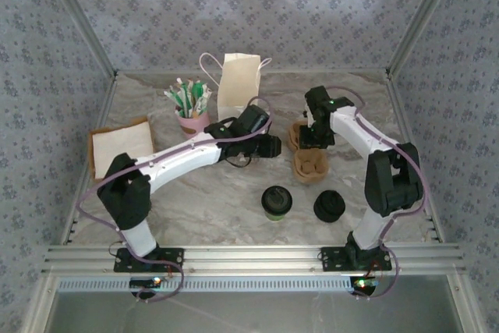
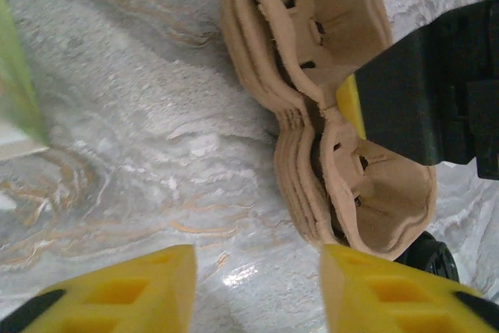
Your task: Pack the takeout coffee
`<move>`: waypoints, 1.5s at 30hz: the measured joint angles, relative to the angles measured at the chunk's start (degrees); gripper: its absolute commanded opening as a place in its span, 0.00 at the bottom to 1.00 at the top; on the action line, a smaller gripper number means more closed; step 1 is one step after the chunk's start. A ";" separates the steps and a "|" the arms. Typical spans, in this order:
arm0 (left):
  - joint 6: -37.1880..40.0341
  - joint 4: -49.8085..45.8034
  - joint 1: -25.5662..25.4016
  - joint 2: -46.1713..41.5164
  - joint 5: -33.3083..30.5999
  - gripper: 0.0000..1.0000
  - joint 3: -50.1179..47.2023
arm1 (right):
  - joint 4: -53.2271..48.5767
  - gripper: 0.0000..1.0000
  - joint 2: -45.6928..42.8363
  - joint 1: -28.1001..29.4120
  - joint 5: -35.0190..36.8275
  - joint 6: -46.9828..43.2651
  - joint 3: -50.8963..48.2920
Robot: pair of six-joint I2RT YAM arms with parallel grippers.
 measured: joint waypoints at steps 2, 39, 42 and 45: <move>0.11 -0.07 -0.02 1.36 0.42 0.40 1.70 | 0.17 0.31 -0.42 -0.50 -0.63 -0.15 -0.37; 13.05 -40.41 15.80 -4.90 -15.10 0.95 46.71 | 0.94 0.31 -20.00 -10.93 -15.21 2.73 -4.04; 13.94 -43.23 19.93 -1.20 -14.43 0.89 47.32 | 0.90 0.31 -21.40 -11.87 -16.39 2.93 -4.02; 14.40 -44.89 23.19 2.64 -12.72 0.84 47.32 | 0.79 0.31 -22.84 -12.66 -17.66 3.13 -4.02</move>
